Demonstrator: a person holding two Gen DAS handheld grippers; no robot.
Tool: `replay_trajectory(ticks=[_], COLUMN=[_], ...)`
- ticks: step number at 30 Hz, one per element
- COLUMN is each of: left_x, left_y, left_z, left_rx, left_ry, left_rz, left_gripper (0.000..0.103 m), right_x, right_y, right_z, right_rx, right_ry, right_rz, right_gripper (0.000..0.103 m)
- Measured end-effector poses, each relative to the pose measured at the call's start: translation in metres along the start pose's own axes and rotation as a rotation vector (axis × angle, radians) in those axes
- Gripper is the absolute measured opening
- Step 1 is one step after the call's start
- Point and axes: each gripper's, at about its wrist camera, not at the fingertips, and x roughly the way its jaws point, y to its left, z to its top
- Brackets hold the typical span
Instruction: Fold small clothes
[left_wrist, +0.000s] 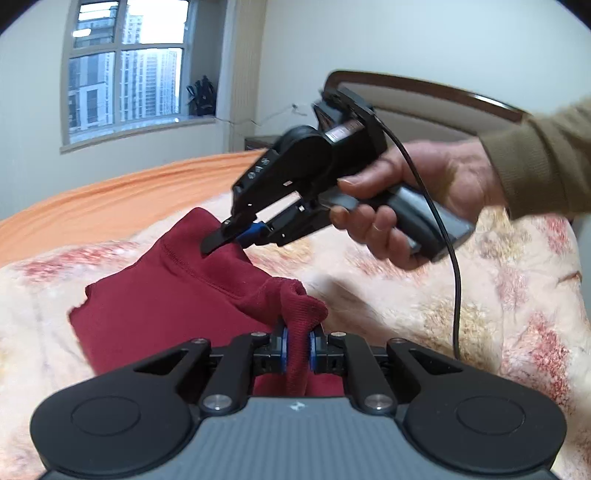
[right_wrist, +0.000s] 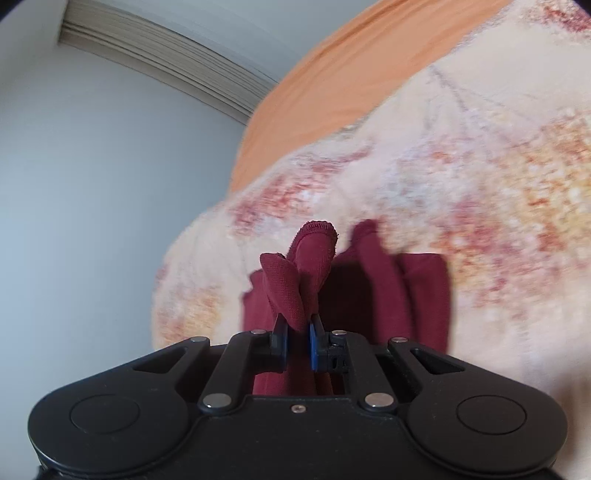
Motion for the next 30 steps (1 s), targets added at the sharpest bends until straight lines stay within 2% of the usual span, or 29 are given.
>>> replay_trajectory(ticks=[3, 6, 8, 10, 11, 12, 14, 16, 19, 23, 28, 30], left_x=[0.027, 0.047, 0.052, 0.05, 0.047, 0.046, 0.05, 0.051, 0.049, 0.049, 0.051, 0.054], left_y=[-0.006, -0.01, -0.011, -0.014, -0.014, -0.015, -0.02, -0.016, -0.003, 0.015, 0.025, 0.023], left_z=[-0.011, -0.021, -0.024, -0.023, -0.022, -0.022, -0.021, -0.022, -0.026, -0.038, -0.044, -0.045], left_rx=[-0.048, -0.078, -0.096, -0.11, -0.115, -0.118, -0.122, -0.155, -0.252, -0.395, -0.489, -0.502], left_ry=[0.062, 0.111, 0.122, 0.116, 0.113, 0.108, 0.111, 0.115, 0.115, 0.137, 0.159, 0.171], left_rz=[-0.024, -0.027, -0.023, -0.026, -0.039, -0.06, -0.092, -0.122, -0.18, -0.237, -0.23, -0.218], left_gripper=[0.011, 0.011, 0.014, 0.028, 0.044, 0.052, 0.057, 0.058, 0.06, 0.061, 0.062, 0.068], right_x=[0.002, 0.001, -0.003, -0.007, -0.011, -0.015, -0.025, -0.038, -0.056, -0.054, -0.041, -0.037], right_y=[-0.024, -0.044, -0.052, -0.055, -0.054, -0.053, -0.05, -0.042, -0.022, -0.006, -0.005, -0.008], right_z=[-0.007, -0.018, -0.023, -0.024, -0.025, -0.025, -0.026, -0.029, -0.04, -0.054, -0.073, -0.079], right_rx=[0.008, 0.053, 0.08, 0.09, 0.085, 0.072, 0.038, 0.0, -0.092, -0.148, -0.136, -0.126], right_ry=[0.027, 0.006, -0.016, -0.029, -0.035, -0.04, -0.053, -0.067, -0.065, -0.005, 0.056, 0.071], right_rz=[-0.07, -0.076, -0.072, -0.068, -0.07, -0.079, -0.097, -0.095, -0.038, 0.048, 0.068, 0.053], right_gripper=[0.011, 0.011, 0.017, 0.024, 0.027, 0.029, 0.032, 0.032, 0.037, 0.04, 0.044, 0.044])
